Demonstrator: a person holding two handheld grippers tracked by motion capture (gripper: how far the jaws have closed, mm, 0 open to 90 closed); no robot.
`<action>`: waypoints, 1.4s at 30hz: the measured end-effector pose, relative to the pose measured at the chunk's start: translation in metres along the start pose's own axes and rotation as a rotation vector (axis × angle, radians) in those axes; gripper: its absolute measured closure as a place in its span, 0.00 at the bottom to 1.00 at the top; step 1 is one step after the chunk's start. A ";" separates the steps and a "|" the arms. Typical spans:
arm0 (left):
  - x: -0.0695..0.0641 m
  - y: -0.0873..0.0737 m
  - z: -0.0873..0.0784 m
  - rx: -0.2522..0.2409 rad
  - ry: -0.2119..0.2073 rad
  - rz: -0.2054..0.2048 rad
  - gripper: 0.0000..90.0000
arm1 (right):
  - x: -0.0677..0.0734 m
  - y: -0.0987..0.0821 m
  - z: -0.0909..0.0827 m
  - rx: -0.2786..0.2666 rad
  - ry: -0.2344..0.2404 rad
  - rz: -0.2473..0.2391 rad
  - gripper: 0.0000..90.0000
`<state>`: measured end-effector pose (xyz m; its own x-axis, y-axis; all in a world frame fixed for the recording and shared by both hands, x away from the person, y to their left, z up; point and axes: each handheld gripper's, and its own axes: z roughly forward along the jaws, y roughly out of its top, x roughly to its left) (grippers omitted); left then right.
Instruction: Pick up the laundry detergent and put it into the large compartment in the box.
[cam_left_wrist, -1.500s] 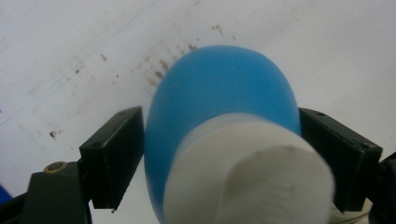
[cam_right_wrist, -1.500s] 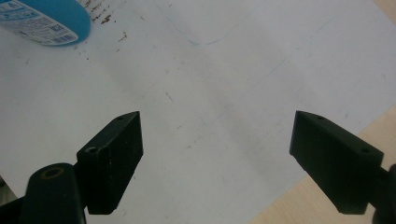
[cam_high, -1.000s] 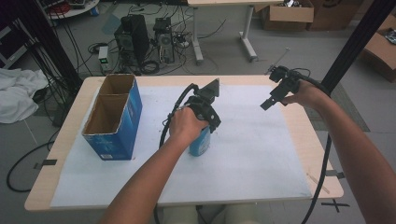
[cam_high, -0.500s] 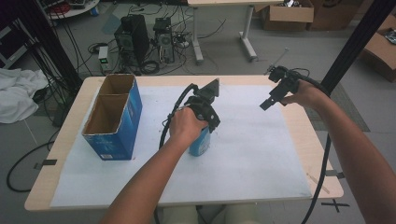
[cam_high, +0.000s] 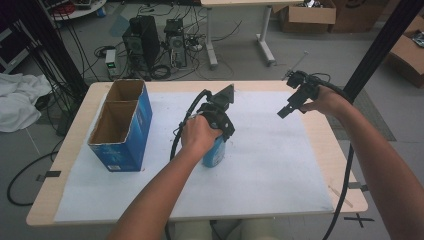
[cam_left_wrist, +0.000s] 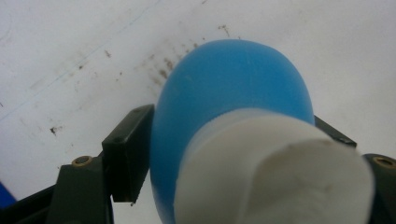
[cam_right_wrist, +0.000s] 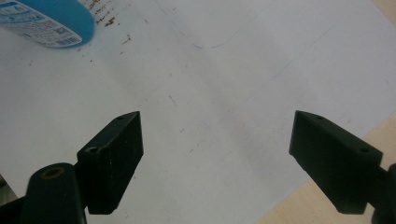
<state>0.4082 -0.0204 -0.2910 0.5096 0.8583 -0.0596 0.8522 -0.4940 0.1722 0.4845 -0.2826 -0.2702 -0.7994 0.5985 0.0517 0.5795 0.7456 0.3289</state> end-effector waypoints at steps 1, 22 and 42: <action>0.000 0.000 0.000 -0.001 -0.001 0.001 0.34 | 0.000 0.000 0.000 0.000 0.000 0.000 0.19; 0.001 0.000 -0.003 -0.009 -0.009 0.003 0.42 | 0.001 0.000 0.001 -0.002 0.004 0.002 0.20; 0.033 -0.005 -0.089 -0.073 -0.020 -0.064 0.42 | 0.006 0.000 -0.003 0.002 0.003 -0.004 0.20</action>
<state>0.4099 0.0224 -0.2065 0.4577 0.8843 -0.0920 0.8723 -0.4266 0.2389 0.4798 -0.2799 -0.2669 -0.8022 0.5946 0.0536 0.5767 0.7486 0.3270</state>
